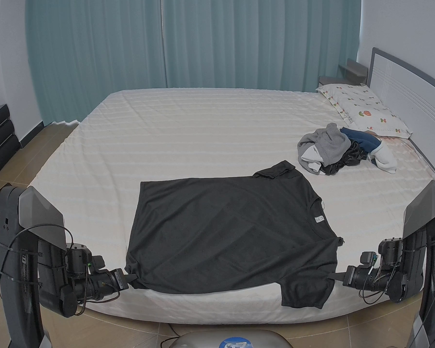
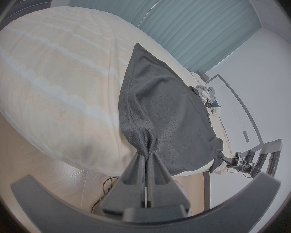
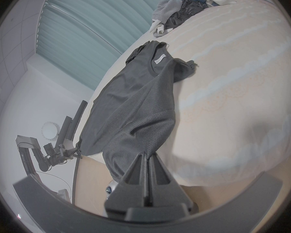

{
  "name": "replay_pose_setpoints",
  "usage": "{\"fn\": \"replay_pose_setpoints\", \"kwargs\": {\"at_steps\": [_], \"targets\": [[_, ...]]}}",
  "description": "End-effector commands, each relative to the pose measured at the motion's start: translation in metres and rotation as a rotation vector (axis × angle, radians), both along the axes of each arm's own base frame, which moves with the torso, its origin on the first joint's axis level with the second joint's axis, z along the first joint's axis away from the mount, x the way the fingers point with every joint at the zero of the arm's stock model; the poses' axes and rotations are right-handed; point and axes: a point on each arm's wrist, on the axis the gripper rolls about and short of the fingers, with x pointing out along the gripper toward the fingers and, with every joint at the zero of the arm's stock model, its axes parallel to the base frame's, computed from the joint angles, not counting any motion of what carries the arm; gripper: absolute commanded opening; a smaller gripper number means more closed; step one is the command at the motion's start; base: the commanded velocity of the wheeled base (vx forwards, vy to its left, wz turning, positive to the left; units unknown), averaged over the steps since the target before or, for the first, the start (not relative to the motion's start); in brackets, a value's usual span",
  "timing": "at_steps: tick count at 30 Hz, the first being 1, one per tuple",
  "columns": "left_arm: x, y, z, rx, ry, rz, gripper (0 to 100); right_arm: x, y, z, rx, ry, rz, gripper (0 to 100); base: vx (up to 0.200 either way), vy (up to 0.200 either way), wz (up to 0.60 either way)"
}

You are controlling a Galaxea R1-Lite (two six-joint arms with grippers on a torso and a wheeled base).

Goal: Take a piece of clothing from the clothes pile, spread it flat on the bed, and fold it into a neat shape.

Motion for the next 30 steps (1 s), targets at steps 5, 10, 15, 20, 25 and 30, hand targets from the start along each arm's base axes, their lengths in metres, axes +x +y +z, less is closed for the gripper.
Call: {"fn": "replay_pose_setpoints", "kwargs": {"at_steps": [5, 10, 15, 20, 25, 30], "targets": [[-0.001, 0.002, 0.003, -0.008, -0.008, 0.01, 0, -0.022, -0.005, 0.03, -0.023, -0.041, -0.003, 0, 0.0, 0.0, 0.0], [-0.002, 0.005, 0.007, -0.005, -0.02, 0.022, 0, -0.033, -0.002, 0.037, -0.05, -0.046, 0.024, 0, 0.0, 0.0, 0.0], [-0.006, 0.006, 0.011, 0.009, -0.022, 0.017, 0, -0.032, 0.0, 0.034, -0.06, -0.043, 0.046, 0, 0.0, 0.0, 0.0], [-0.01, 0.006, 0.018, 0.046, -0.041, 0.037, 0, -0.045, -0.002, 0.033, -0.065, -0.003, 0.052, 0, 0.0, 0.0, 0.0], [-0.021, 0.006, 0.015, 0.108, -0.026, -0.009, 0, -0.046, -0.011, 0.031, -0.069, 0.012, 0.007, 0, 0.0, 0.0, 0.0], [-0.025, 0.006, 0.014, 0.17, -0.04, -0.053, 0, -0.051, -0.014, 0.034, -0.067, 0.057, -0.006, 0, 0.0, 0.0, 0.0]]}}
